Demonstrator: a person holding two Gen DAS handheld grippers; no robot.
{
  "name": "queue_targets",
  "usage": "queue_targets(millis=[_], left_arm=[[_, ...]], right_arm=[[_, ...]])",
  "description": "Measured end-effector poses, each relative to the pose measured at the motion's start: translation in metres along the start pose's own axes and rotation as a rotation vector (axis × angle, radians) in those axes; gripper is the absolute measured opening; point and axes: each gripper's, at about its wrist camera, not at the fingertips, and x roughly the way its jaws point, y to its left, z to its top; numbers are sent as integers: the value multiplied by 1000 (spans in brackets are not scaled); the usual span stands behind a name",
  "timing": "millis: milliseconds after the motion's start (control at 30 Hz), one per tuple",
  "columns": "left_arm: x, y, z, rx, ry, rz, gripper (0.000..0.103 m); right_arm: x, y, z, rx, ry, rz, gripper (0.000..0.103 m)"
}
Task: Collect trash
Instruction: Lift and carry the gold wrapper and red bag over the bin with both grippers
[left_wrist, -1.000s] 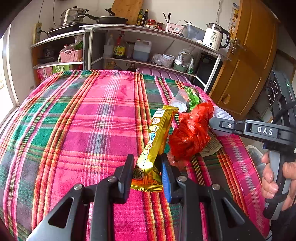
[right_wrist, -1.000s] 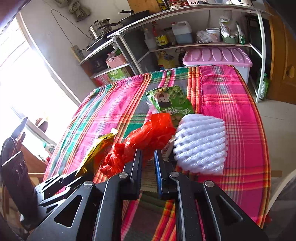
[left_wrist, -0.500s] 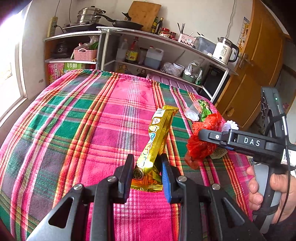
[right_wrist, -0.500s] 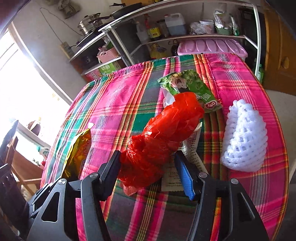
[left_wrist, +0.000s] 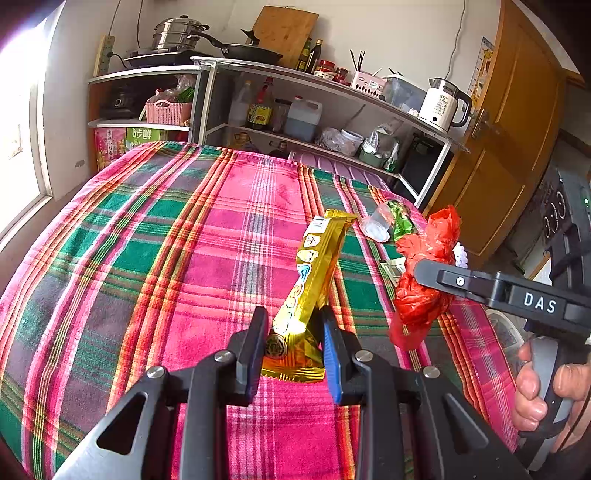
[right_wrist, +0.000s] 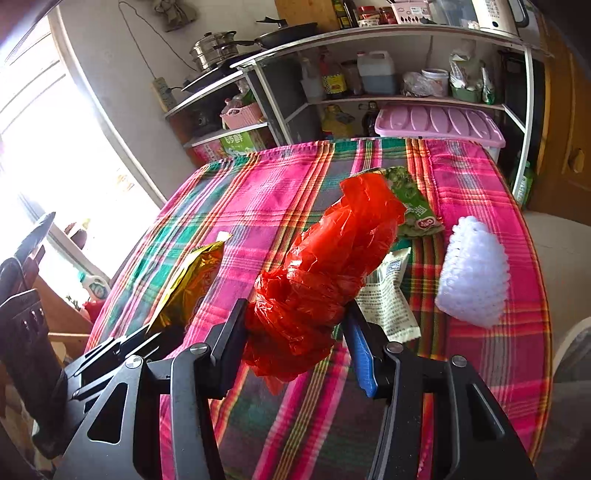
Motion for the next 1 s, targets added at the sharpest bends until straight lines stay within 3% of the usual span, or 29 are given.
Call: queue_targets(millis=[467, 1000], left_arm=[[-35, -76, -27, 104, -18, -106, 30], [-27, -179, -44, 240, 32, -237, 30]], right_arm=[[-98, -55, -70, 56, -80, -78, 51], [-160, -131, -113, 208, -158, -156, 52]])
